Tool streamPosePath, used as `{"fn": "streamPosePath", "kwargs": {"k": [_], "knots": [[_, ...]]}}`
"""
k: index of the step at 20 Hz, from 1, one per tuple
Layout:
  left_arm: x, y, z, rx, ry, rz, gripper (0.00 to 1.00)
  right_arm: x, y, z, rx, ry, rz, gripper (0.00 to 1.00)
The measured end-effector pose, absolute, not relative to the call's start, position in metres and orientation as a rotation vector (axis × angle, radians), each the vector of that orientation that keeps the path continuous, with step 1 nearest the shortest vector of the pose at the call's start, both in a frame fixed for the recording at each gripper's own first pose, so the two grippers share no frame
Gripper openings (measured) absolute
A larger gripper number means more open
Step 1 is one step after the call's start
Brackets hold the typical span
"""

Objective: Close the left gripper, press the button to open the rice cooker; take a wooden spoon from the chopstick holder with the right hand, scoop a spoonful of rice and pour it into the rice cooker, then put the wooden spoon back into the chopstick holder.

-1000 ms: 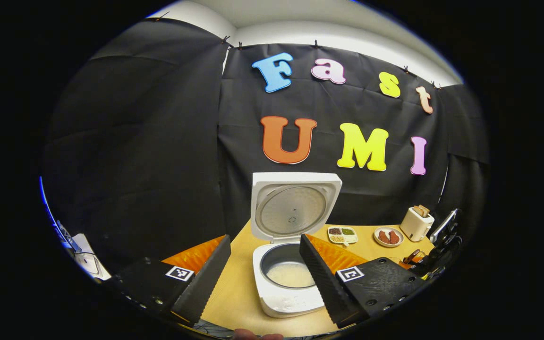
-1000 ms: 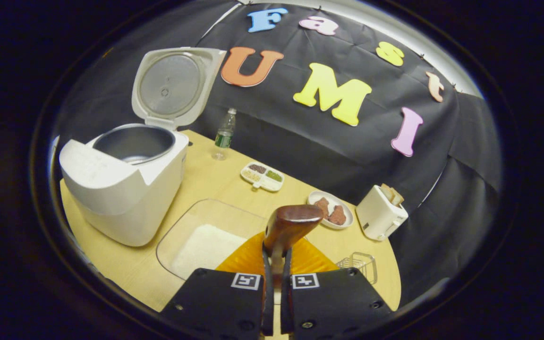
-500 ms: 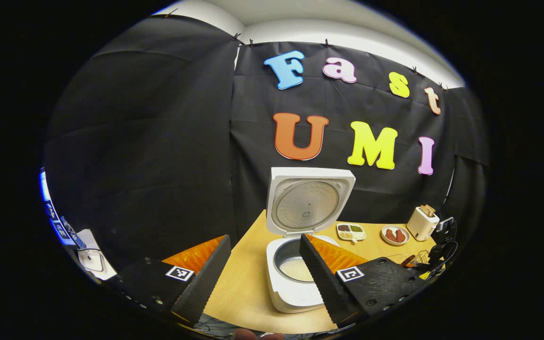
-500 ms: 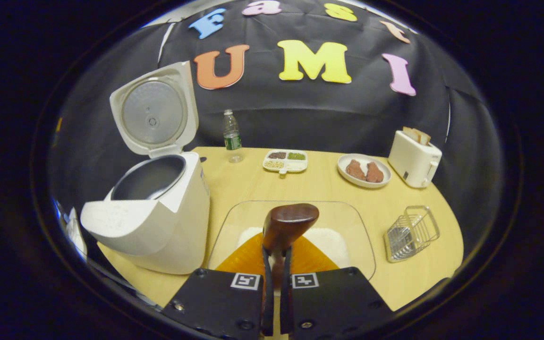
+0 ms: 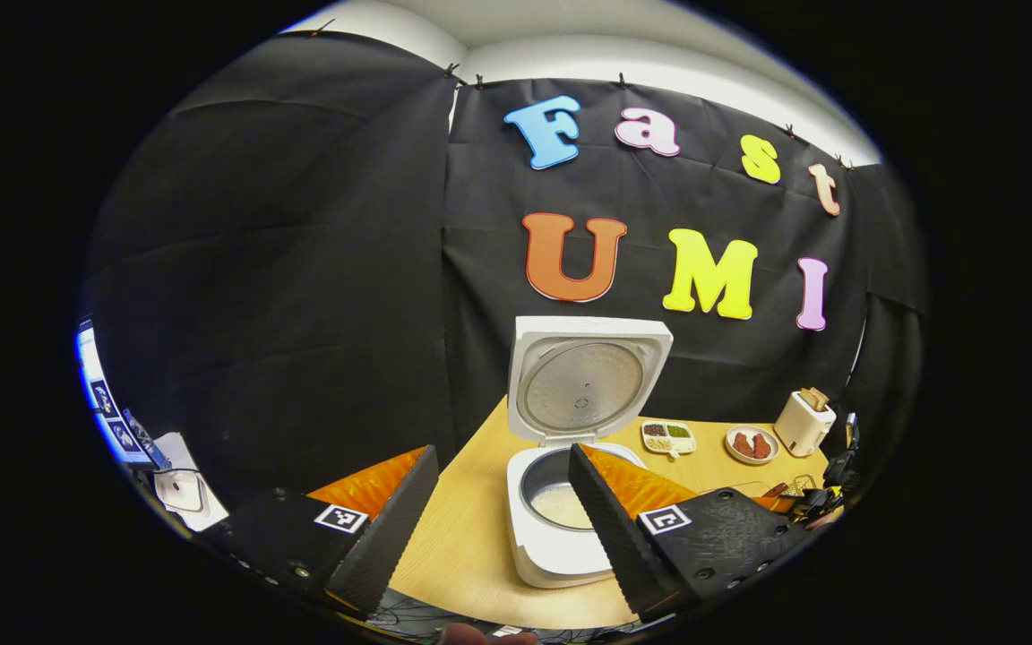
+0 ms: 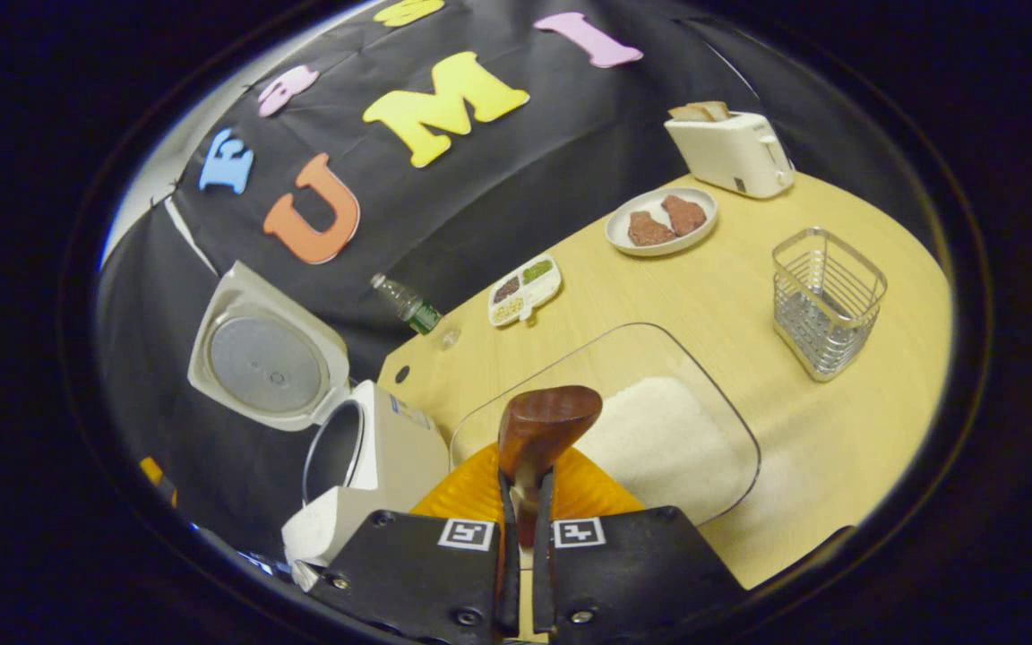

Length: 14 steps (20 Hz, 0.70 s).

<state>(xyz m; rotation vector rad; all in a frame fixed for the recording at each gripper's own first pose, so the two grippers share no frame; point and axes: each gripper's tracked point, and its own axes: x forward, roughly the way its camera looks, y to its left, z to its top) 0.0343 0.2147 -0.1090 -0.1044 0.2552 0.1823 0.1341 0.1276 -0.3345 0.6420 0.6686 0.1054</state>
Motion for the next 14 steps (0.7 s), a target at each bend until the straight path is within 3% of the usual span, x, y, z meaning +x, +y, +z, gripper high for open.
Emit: {"fn": "streamPosePath", "kwargs": {"k": [14], "knots": [[0.050, 0.137, -0.076, -0.117, 0.187, 0.113, 0.95, 0.142, 0.025, -0.224, 1.011, 0.486, 0.128, 0.11]]}}
